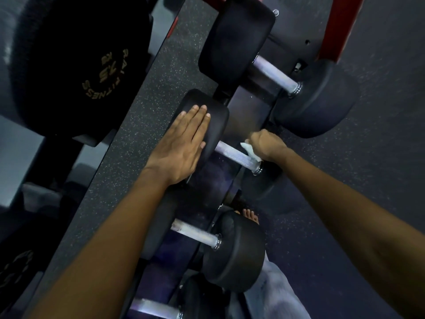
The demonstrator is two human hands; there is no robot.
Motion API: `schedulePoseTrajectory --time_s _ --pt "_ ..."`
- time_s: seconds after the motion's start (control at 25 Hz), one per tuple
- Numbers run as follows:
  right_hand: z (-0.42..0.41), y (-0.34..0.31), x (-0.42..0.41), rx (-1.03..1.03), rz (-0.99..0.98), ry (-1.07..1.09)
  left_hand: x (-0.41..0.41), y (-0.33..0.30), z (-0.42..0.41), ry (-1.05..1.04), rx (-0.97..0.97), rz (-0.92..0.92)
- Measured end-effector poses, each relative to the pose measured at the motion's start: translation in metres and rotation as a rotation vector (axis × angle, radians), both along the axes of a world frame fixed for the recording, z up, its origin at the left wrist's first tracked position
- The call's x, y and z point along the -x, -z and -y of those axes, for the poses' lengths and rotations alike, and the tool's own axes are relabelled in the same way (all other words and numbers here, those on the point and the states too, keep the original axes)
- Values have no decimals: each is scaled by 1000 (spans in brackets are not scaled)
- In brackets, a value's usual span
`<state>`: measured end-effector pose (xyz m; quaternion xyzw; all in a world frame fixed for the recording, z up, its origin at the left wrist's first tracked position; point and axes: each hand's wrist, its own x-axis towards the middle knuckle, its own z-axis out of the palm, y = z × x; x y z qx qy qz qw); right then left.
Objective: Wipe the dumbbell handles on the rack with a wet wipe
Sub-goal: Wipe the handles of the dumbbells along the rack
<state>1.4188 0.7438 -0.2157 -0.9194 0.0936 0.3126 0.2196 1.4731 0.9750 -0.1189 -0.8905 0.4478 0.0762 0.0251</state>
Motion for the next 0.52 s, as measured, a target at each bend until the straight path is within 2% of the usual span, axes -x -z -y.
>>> schedulePoseTrajectory --time_s 0.12,0.2,0.28,0.4,0.52 --pt "14 -20 3 -295 -6 327 1 -6 5 -54 22 -47" --pt "18 -42 10 -686 -69 675 5 -14 7 -90 60 -97" --pt "18 -66 16 -1044 -187 898 7 -25 9 -107 95 -75" --pt "25 -97 16 -1318 -268 996 0 -42 20 -136 150 -46" --pt "38 -118 5 -1386 -245 985 -14 -48 39 -146 181 -66"
